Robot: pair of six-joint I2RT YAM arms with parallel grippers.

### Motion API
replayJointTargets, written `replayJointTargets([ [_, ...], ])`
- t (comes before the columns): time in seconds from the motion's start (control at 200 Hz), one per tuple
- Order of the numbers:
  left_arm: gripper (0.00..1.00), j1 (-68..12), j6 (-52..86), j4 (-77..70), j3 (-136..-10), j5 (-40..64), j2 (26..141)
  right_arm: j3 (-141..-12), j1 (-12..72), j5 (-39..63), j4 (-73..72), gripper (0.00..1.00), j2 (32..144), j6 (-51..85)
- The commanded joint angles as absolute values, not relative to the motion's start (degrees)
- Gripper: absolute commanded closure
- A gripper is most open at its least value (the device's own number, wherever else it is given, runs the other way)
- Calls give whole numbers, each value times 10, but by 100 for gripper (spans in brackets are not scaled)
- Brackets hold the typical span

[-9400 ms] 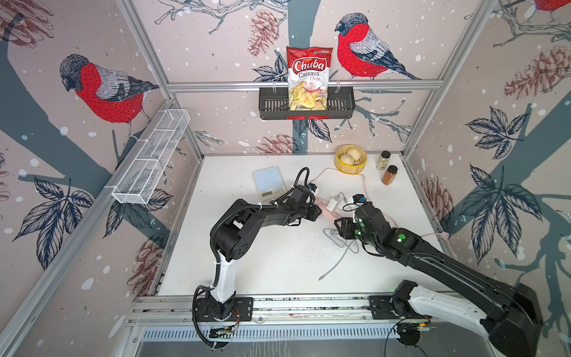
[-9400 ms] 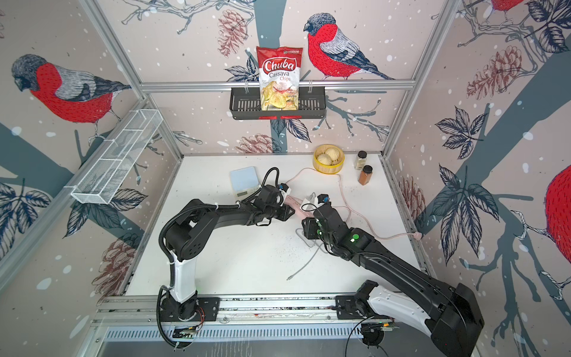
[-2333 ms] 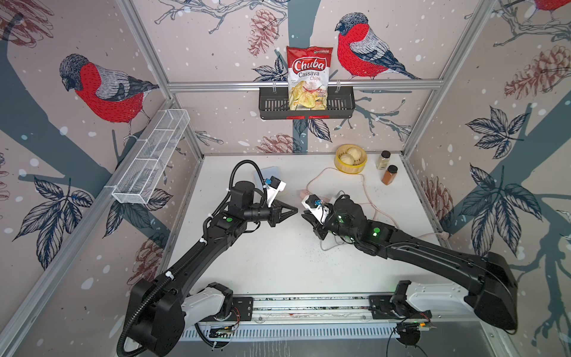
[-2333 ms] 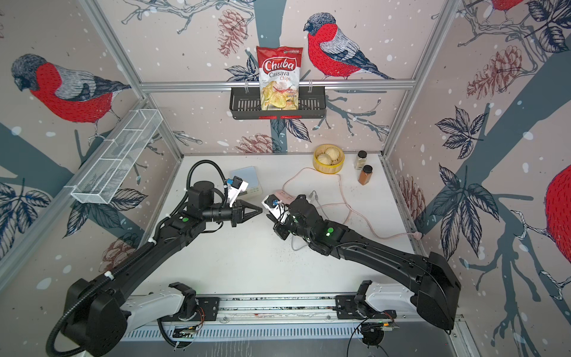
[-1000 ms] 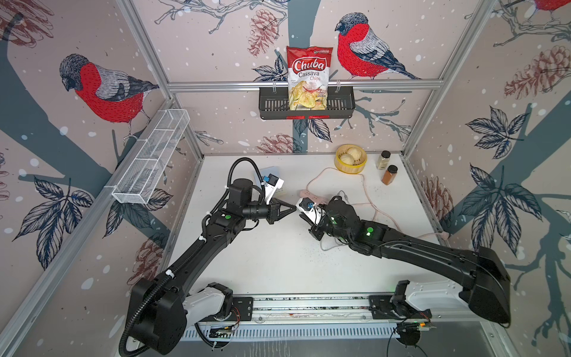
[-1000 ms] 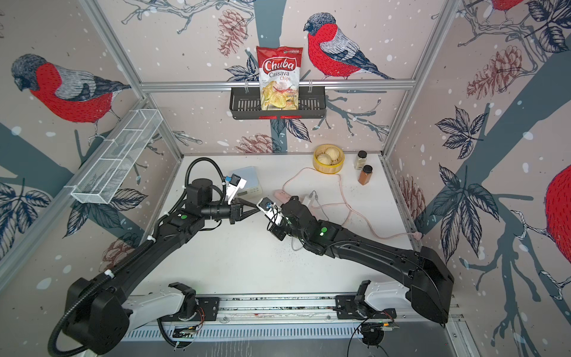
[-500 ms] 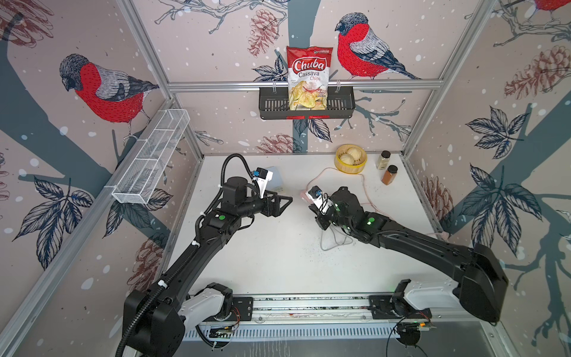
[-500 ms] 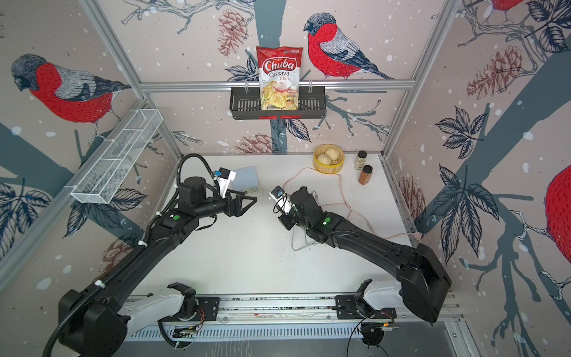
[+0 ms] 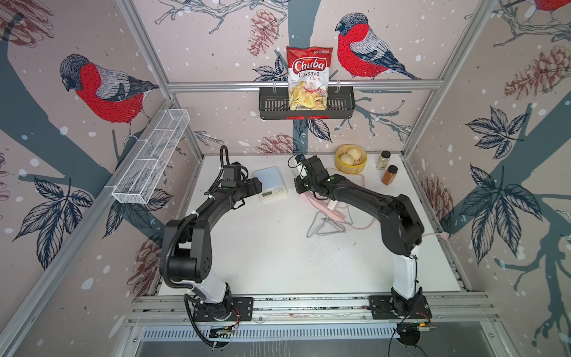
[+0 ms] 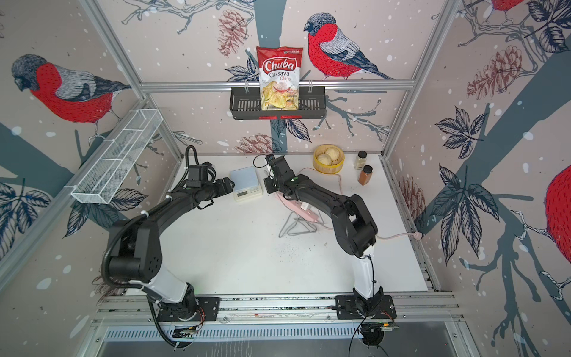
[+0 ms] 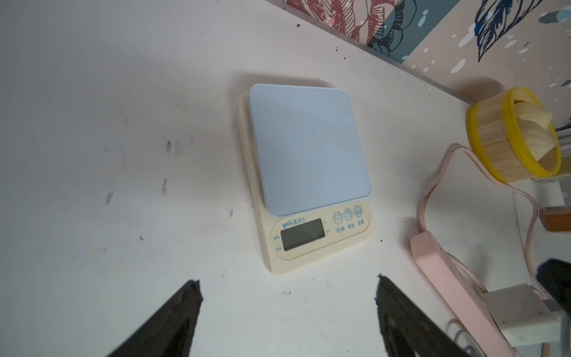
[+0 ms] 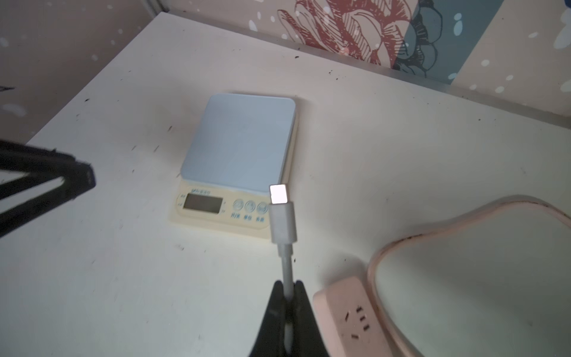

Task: Charge the electronic scale
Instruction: Move the electronic scale to the center of the board.

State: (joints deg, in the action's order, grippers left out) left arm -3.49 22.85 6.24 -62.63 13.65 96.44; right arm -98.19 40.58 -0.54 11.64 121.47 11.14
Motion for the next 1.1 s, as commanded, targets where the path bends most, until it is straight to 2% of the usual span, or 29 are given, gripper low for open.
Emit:
replayJointTargets([
  [0.0, 13, -19, 247, 25, -657, 201, 1012, -1072, 395, -2, 176, 100, 1296, 184],
  [0.24, 17, -11, 252, 13, -717, 272, 1117, -1218, 382, 37, 205, 100, 1430, 206],
  [0.575, 23, -7, 287, -42, -700, 345, 1154, -1231, 378, 141, 166, 100, 1475, 188],
  [0.861, 25, -7, 291, -84, -621, 376, 1102, -1092, 409, 169, 97, 100, 1394, 175],
  [1.096, 27, -10, 290, -95, -526, 398, 1015, -981, 458, 169, 65, 100, 1320, 179],
])
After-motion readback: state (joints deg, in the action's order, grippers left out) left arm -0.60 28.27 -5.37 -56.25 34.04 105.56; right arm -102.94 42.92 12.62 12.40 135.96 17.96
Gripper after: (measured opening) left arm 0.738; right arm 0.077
